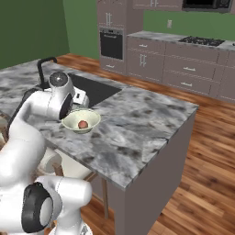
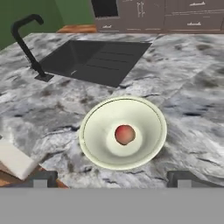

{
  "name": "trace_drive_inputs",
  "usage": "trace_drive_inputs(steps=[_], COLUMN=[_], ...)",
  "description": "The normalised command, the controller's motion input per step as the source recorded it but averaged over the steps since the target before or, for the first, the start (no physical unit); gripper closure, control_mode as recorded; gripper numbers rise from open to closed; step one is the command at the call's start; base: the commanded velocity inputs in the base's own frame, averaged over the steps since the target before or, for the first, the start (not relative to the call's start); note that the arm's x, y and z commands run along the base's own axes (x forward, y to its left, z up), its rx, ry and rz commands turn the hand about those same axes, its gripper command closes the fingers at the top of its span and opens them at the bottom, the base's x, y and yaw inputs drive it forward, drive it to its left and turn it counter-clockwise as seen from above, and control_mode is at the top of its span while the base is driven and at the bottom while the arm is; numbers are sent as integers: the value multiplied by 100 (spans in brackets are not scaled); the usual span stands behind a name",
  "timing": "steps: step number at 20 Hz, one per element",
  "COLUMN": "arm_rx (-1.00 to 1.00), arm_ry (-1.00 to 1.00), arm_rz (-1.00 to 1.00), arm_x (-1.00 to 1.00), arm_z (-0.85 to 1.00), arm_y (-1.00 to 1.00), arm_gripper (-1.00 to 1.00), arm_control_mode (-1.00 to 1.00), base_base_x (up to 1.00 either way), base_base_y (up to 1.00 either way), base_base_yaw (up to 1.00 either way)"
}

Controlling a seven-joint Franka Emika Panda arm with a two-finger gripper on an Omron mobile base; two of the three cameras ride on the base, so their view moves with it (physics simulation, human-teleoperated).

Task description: Retrieve the peach and mango from the fridge and place them into the bowl on the dining table.

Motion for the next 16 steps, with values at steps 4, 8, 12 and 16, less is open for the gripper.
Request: trace_drive_inputs(steps=[4, 8, 12, 16], arm_rx=[13, 10, 2, 0], arm_ry=[-43, -52, -65, -44], arm_rz=[0, 0, 0, -5], arm_x=[-100, -86, -67, -61], arm_z=[100, 80, 41, 49], arm_y=[-81, -54, -36, -12], arm_gripper=[-100, -100, -100, -100], arm_control_mode=[-100, -100, -100, -100], base_base_x=[0, 0, 0, 0], base_base_y=[0, 0, 0, 0], base_base_yaw=[0, 0, 0, 0])
